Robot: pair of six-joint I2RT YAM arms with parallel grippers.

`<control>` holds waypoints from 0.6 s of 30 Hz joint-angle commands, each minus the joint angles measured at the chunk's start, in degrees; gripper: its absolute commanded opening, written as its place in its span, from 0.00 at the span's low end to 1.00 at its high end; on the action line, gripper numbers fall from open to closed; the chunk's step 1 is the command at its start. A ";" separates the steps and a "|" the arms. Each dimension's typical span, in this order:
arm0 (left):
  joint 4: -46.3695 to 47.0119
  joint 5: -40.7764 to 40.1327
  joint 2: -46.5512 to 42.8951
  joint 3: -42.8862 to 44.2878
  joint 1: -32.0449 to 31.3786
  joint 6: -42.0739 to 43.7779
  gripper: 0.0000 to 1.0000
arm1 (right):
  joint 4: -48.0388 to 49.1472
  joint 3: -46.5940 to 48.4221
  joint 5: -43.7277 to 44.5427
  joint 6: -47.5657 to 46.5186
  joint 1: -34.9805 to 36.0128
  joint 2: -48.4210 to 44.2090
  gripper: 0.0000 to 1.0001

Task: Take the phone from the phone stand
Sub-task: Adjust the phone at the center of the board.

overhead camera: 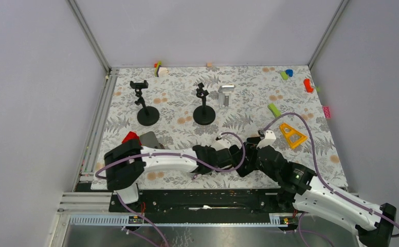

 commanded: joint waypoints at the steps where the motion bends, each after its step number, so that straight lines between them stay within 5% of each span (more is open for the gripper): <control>1: -7.35 -11.09 4.94 6.10 -3.21 1.44 0.04 | -5.46 2.40 7.73 1.28 -0.22 -3.91 0.84; 4: -7.69 -11.07 7.73 7.43 -4.28 1.38 0.13 | -9.72 1.98 11.52 3.39 -0.23 -8.55 0.84; 9: -6.31 -10.26 10.20 8.35 -4.44 1.63 0.43 | -18.47 1.70 18.61 8.77 -0.23 -17.50 0.83; 18: -4.12 -7.82 11.46 9.52 -4.41 2.52 0.57 | -25.47 -0.04 21.82 12.63 -0.23 -26.03 0.82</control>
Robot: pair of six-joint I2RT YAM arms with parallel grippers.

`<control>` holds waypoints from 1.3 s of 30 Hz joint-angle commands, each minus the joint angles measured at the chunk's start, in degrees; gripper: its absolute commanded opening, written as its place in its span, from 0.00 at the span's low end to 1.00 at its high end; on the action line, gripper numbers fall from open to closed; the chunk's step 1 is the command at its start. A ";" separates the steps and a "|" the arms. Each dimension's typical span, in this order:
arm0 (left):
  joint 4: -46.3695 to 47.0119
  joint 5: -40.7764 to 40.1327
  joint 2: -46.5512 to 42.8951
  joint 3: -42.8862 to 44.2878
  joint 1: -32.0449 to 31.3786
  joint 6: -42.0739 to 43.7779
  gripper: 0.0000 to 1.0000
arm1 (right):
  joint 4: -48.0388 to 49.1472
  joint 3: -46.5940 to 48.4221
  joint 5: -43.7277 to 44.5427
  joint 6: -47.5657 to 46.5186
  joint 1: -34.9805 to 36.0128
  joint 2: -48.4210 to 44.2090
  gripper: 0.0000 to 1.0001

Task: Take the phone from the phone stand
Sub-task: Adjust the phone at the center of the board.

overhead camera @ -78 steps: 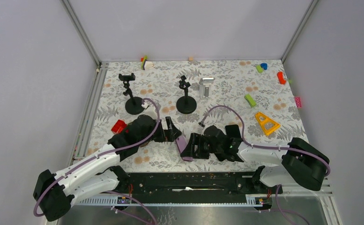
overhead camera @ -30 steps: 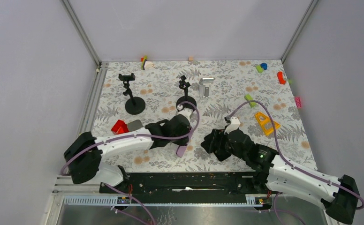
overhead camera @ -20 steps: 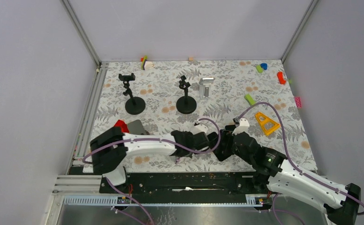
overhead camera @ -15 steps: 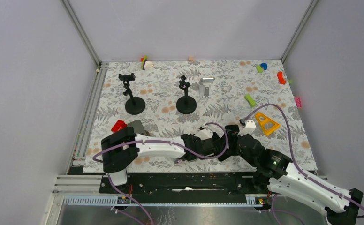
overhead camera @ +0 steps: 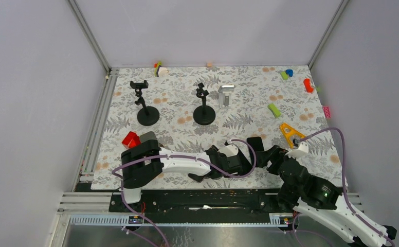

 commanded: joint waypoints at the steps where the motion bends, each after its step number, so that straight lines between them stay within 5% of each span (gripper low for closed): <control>1: 1.25 0.51 0.73 2.13 -0.09 0.53 0.58 | -3.47 -0.17 3.97 3.62 -0.14 -0.91 0.83; 14: 3.84 5.03 -8.44 3.85 1.59 1.13 0.78 | -1.93 -0.89 3.75 5.45 -0.14 4.03 0.84; 20: 17.68 21.98 -26.56 -8.21 14.07 -0.58 0.83 | 6.03 1.28 -2.77 0.81 -0.14 16.58 0.84; 26: 19.36 27.42 -33.90 -18.36 25.34 -1.09 0.80 | 17.46 5.52 -14.23 -6.52 -0.12 33.80 0.74; 29: 19.36 29.19 -34.65 -22.74 25.54 -3.10 0.73 | 21.28 8.75 -20.61 -8.61 -0.14 43.48 0.62; 35: 18.48 29.57 -36.79 -29.92 25.39 -8.09 0.61 | 32.48 9.47 -29.44 -5.83 -0.07 58.63 0.55; 39: 13.75 24.65 -37.43 -29.51 23.19 -8.06 0.60 | 35.55 10.56 -31.14 -4.89 0.10 65.91 0.46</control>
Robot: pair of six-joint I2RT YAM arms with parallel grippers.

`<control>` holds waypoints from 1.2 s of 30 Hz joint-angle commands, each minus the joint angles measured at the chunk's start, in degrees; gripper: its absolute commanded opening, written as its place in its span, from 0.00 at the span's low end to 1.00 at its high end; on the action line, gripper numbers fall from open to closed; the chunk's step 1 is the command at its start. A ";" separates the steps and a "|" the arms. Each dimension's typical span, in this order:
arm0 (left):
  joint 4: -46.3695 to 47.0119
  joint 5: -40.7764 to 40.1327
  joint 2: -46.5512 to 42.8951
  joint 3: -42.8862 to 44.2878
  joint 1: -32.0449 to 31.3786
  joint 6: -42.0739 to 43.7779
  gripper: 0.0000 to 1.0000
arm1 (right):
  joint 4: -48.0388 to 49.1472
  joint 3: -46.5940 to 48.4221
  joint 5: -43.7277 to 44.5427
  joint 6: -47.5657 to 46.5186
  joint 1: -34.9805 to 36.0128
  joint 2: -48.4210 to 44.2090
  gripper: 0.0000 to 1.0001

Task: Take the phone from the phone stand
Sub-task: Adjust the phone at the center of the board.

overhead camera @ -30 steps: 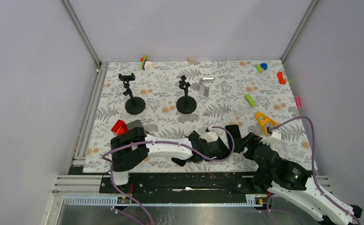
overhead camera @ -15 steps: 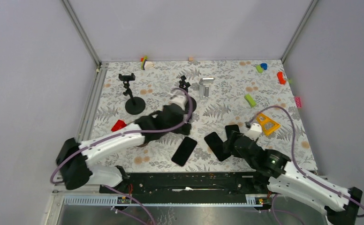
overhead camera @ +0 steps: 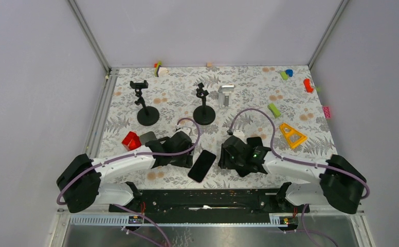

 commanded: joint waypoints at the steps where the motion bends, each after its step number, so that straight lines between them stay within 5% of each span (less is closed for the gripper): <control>1: -2.65 -4.49 -2.47 1.14 -2.57 -1.69 0.59 | 6.31 2.93 -4.39 0.99 0.35 6.48 0.43; 11: -6.08 -12.32 6.27 2.35 -8.19 -1.86 0.56 | 0.89 9.73 -0.01 0.89 2.62 16.27 0.35; 28: 4.46 -3.77 13.64 3.31 -13.01 -4.15 0.56 | 6.38 13.08 -3.28 -0.44 0.97 22.38 0.27; 36: 7.00 -1.11 16.37 5.88 -13.44 -4.27 0.58 | 3.35 10.52 0.72 -5.81 -3.81 12.97 0.30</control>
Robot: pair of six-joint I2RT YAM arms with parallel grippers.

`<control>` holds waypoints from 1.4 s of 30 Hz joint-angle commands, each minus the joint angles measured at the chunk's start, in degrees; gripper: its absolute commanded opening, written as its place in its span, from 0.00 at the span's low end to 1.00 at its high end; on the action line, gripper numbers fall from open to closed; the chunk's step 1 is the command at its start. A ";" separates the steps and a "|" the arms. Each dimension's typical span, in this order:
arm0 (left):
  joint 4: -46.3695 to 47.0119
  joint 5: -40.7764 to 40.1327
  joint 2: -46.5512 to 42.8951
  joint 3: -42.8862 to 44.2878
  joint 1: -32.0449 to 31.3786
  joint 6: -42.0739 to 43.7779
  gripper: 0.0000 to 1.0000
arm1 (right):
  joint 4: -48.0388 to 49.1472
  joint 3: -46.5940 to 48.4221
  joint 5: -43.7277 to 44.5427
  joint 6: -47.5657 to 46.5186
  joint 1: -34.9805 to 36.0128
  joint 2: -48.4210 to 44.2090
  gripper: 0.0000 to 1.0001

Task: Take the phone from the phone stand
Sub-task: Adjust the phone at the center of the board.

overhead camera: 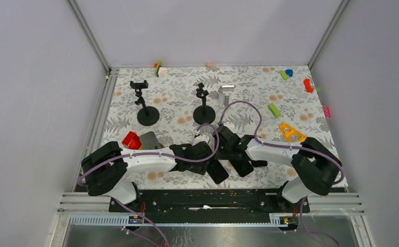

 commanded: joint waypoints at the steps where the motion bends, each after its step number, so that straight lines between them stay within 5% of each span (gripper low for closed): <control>1: 4.24 6.05 1.99 -0.18 -0.92 -0.37 0.58 | -3.50 -0.50 4.87 -5.35 -1.34 -9.02 0.32; 14: 5.82 7.77 1.66 -2.84 -2.94 -1.11 0.59 | -24.48 -3.89 17.13 -8.47 -5.55 -38.26 0.35; 31: 8.32 13.62 15.91 13.78 -3.47 1.81 0.60 | -32.22 -7.08 22.37 -4.31 -5.73 -53.34 0.38; 42: 0.34 8.84 -3.91 12.81 1.30 4.84 0.70 | -33.83 -5.61 22.54 -6.84 -5.76 -54.63 0.55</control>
